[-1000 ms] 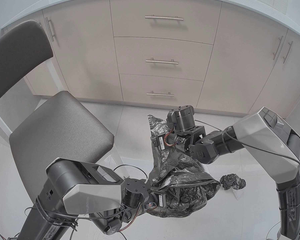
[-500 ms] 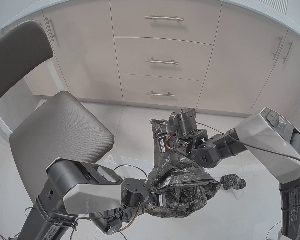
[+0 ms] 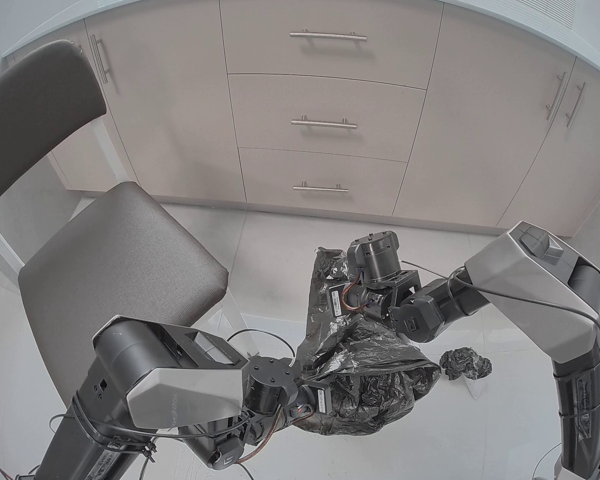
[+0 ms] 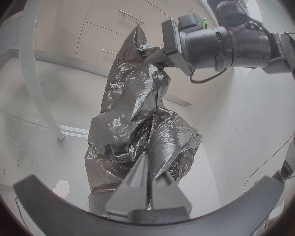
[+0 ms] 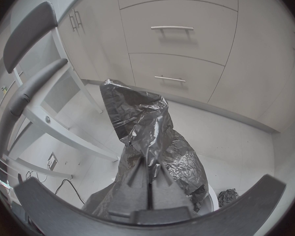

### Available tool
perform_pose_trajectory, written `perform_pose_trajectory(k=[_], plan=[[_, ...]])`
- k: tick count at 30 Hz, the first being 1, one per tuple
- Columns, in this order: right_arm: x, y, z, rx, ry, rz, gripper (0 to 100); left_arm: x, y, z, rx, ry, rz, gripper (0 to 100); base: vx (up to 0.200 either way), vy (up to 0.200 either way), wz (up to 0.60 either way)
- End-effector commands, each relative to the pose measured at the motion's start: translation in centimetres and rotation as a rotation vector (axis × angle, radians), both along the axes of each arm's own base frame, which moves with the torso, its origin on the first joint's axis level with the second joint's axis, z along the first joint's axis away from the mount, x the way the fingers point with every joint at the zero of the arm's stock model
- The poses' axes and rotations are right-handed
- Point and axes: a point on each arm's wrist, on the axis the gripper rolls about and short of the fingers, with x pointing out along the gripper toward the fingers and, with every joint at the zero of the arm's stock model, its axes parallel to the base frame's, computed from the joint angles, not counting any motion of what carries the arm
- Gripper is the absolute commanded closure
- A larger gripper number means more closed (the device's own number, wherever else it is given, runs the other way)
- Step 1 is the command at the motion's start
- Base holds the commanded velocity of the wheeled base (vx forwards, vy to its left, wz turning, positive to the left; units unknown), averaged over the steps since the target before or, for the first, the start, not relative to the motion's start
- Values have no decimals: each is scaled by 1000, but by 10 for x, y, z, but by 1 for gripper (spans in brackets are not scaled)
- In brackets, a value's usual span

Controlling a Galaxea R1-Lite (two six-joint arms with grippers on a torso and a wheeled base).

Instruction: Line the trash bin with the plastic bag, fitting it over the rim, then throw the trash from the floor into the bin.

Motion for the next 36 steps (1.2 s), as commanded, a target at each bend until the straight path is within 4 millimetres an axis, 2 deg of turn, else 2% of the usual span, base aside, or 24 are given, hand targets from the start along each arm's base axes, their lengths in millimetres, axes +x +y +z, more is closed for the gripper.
perform_pose_trajectory(k=[1,8,11,20,24,30,36], plan=[[7,-7,-23,-3,47,2,100,0,0,0,0,0,-1,100,0,0,0],[15,-12,-53,61,137,1,100,0,0,0,0,0,-1,100,0,0,0],[16,-13,-59,65,156,1,100,0,0,0,0,0,0,100,0,0,0],[-9,-30,-72,16,314,16,100,0,0,0,1,-1,-2,100,0,0,0],[-13,-42,-79,0,353,-3,100,0,0,0,1,-1,-2,100,0,0,0],[-7,-54,-93,14,387,-9,100,0,0,-1,2,0,-2,100,0,0,0],[9,-54,-99,40,373,0,100,0,0,-1,2,0,-2,100,0,0,0]])
